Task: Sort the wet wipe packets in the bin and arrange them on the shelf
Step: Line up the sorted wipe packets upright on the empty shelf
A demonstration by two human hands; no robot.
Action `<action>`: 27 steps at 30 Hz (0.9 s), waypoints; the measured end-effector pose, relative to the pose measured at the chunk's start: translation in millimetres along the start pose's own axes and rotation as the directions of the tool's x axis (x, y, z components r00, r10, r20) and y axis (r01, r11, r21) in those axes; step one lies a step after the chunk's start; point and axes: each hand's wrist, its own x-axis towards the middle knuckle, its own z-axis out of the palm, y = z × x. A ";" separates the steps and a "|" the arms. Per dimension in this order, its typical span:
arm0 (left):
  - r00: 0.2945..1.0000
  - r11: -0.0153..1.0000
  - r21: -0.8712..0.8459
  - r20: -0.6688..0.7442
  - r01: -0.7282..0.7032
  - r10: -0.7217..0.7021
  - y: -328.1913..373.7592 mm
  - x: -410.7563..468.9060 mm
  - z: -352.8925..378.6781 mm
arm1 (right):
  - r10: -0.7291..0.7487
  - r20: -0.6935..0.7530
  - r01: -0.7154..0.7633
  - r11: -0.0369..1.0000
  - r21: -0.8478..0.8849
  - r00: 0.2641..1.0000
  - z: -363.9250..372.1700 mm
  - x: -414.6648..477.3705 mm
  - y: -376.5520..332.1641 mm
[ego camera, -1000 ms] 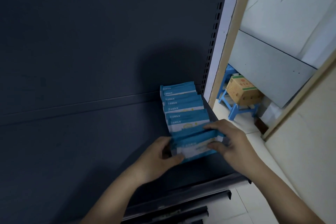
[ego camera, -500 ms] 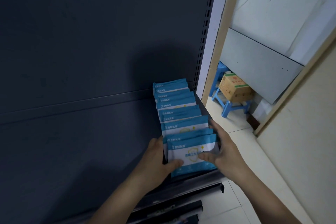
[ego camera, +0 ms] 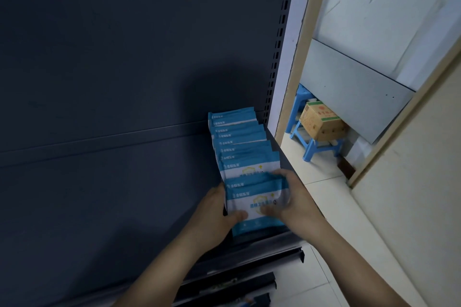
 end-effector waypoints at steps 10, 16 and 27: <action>0.987 1.000 0.000 -0.160 0.004 -0.004 0.5 -8.2 8.6 | -0.133 -0.109 0.097 0.954 -0.282 0.985 9.0 -8.3 -10.6; 0.997 0.999 -0.025 -0.071 0.040 -0.042 5.7 -12.5 8.8 | -0.097 -0.105 0.072 0.972 -0.224 0.990 2.5 -18.6 -8.8; 0.995 0.989 0.111 -0.023 0.103 -0.101 8.2 -0.3 -2.9 | -0.012 -0.001 0.012 0.991 -0.130 1.000 -4.4 1.5 -5.6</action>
